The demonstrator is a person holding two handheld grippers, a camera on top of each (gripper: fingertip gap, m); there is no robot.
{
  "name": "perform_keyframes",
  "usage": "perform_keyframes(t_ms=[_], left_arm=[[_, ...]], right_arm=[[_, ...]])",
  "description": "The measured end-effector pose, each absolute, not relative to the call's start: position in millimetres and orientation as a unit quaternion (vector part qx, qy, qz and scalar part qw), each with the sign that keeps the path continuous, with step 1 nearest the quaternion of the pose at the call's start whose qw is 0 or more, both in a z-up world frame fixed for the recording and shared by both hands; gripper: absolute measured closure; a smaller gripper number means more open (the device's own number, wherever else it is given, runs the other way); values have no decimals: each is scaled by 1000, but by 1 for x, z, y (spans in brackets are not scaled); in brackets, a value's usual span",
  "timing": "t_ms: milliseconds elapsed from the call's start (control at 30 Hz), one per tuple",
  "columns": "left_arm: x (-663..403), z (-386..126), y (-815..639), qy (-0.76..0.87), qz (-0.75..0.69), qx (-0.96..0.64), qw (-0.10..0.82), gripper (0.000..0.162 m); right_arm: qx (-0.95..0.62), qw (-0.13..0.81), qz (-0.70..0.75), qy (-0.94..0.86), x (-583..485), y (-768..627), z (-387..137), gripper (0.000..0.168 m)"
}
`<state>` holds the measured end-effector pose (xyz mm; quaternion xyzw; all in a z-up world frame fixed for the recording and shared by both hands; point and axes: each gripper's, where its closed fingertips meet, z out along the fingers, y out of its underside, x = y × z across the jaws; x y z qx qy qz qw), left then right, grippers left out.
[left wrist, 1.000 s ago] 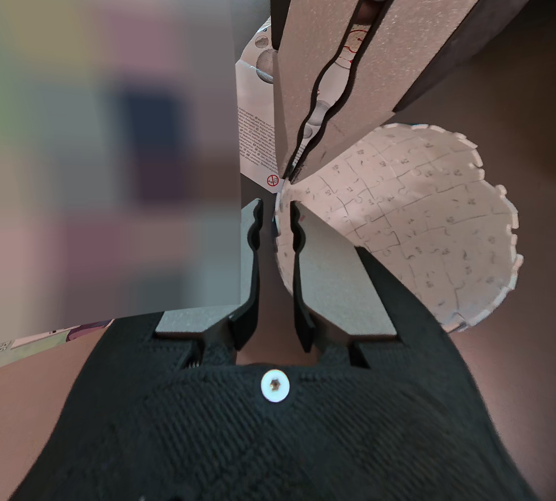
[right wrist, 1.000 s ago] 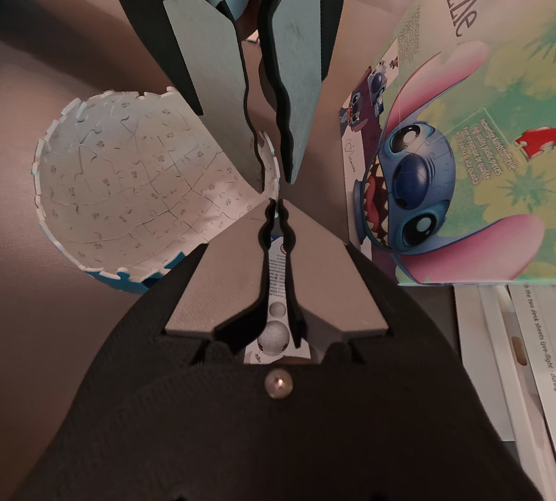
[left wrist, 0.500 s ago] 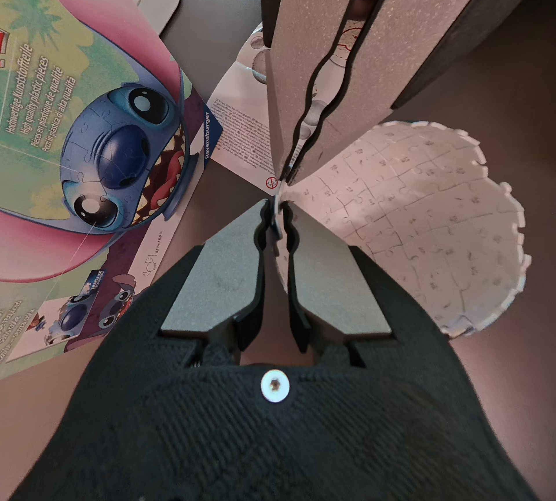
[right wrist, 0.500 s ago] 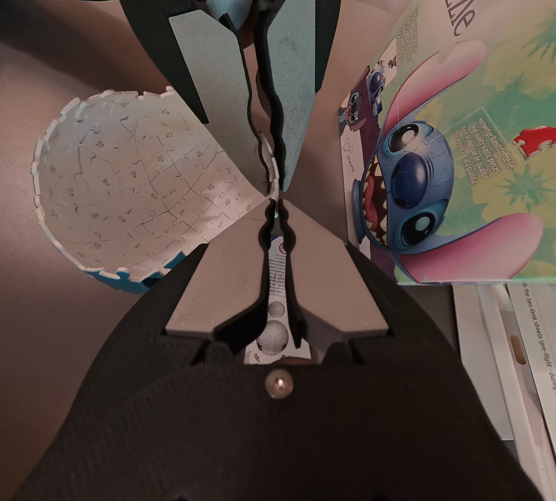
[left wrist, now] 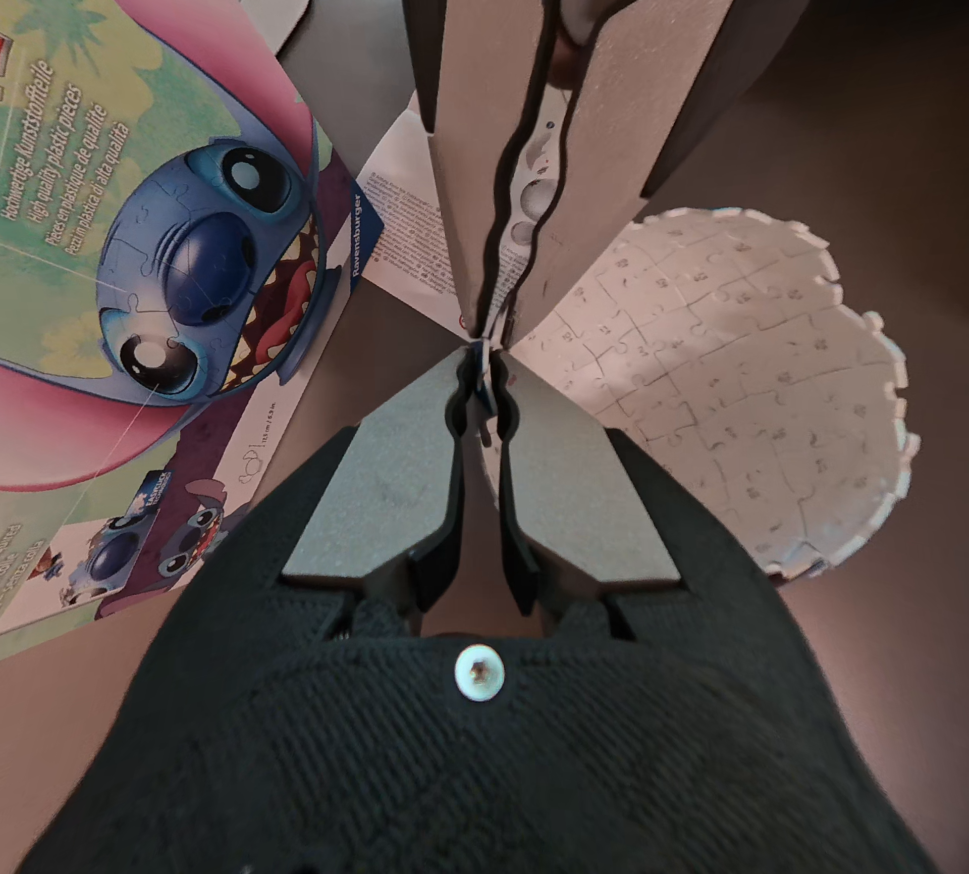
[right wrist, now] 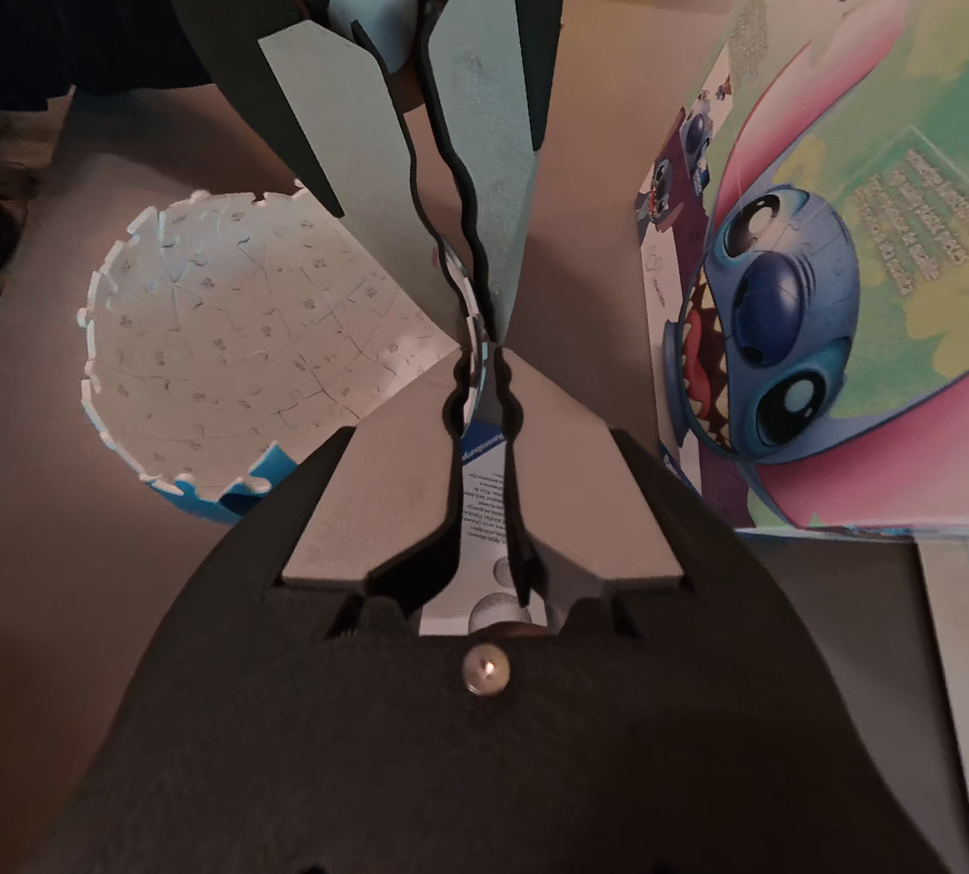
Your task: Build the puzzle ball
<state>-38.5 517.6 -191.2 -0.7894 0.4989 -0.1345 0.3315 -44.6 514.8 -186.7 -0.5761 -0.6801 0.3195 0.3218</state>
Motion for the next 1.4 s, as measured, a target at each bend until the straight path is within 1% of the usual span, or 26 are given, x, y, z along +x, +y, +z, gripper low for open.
perform_keyframes(t_ms=[100,267,500,633,767,1133,1400], left_arm=[[-40,-191,519,501,-127,-789,334,159],[-39,-192,518,505,-129,-787,330,159],[-39,-184,515,512,-127,-780,336,155],[-37,-182,515,511,-133,-780,338,153],[-39,-186,517,511,-123,-782,335,156],[-45,-193,517,514,-120,-790,311,152],[-41,-196,520,525,-111,-788,304,155]], right_arm=[[-563,327,315,-691,-47,514,-187,168],[-557,324,291,-707,-45,515,-188,168],[-562,306,318,-700,-44,515,-182,168],[-558,316,307,-703,-45,515,-181,168],[-551,330,297,-707,-46,515,-183,168],[-539,358,230,-727,-43,518,-184,168],[-532,377,202,-731,-43,519,-185,168]])
